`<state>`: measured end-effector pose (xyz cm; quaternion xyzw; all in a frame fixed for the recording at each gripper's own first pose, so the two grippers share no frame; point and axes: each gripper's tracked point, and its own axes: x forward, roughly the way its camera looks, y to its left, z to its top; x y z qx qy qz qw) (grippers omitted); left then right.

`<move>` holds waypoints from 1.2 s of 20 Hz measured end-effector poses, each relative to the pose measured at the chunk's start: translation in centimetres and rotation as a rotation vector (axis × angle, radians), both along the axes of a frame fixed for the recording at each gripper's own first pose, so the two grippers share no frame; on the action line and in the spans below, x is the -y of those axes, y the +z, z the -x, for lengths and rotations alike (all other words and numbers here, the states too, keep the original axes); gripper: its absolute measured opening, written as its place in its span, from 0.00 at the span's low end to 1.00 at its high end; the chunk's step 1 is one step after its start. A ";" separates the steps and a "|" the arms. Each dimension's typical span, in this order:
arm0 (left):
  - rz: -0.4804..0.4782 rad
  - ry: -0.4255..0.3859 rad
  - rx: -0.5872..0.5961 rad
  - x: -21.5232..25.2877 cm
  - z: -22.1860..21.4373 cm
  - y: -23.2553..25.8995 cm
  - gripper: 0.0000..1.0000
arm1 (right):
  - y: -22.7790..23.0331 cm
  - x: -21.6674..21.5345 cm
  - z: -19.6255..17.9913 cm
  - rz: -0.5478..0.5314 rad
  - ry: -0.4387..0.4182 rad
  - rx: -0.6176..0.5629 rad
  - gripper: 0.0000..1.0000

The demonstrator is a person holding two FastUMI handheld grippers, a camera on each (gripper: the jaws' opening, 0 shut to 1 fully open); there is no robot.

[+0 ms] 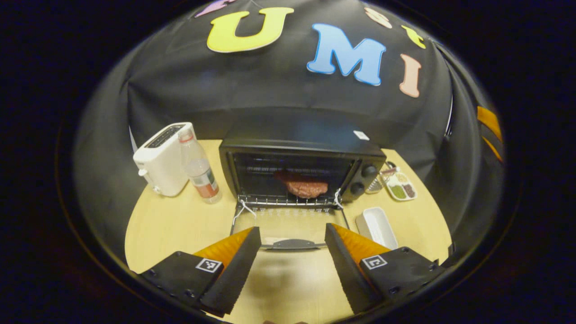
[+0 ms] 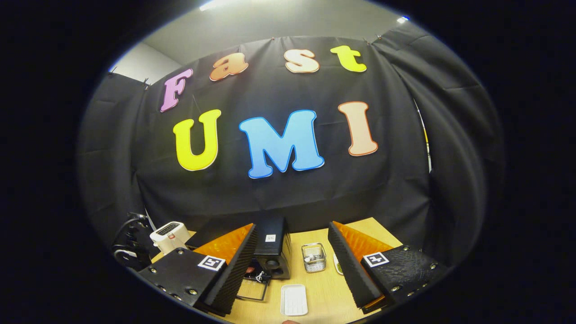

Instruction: Open the electric oven with the left hand, put the food in, and close the electric oven.

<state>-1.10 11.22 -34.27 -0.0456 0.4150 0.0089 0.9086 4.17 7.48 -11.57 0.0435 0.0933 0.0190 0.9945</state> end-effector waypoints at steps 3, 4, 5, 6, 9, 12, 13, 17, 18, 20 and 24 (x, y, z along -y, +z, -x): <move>-0.003 -0.011 -0.107 0.0 1.1 -3.4 0.97 | -1.1 1.9 0.2 0.022 -0.034 -0.023 0.96; -0.010 -0.015 -0.144 -0.1 1.4 -4.5 0.97 | -1.2 2.3 0.0 0.026 -0.044 -0.029 0.96; -0.015 -0.023 -0.181 -0.1 1.7 -5.7 0.97 | -1.2 2.7 0.1 0.026 -0.054 -0.034 0.96; -0.018 -0.031 -0.211 -0.1 2.0 -6.7 0.97 | -1.3 3.1 0.1 0.028 -0.065 -0.037 0.96; -0.027 -0.049 -0.268 0.2 2.2 -9.1 0.98 | -1.6 4.4 0.3 0.037 -0.093 -0.045 0.96; -0.032 -0.065 -0.326 0.6 2.5 -11.4 0.98 | -1.8 5.2 0.4 0.037 -0.113 -0.051 0.96; -0.036 -0.073 -0.343 0.6 2.5 -12.1 0.98 | -1.8 5.6 0.6 0.038 -0.121 -0.054 0.96; -0.039 -0.085 -0.405 0.9 2.6 -14.2 1.00 | -1.6 6.5 1.1 0.036 -0.151 -0.056 0.96; -0.027 -0.079 -0.416 1.1 2.7 -14.4 1.00 | -1.6 6.8 1.4 0.036 -0.158 -0.054 0.96; -0.018 -0.071 -0.429 1.2 2.5 -15.0 0.97 | -1.5 7.2 1.7 0.037 -0.171 -0.054 0.96; -0.010 -0.056 -0.444 1.2 1.9 -15.9 0.98 | -1.7 7.7 2.2 0.024 -0.189 -0.065 0.96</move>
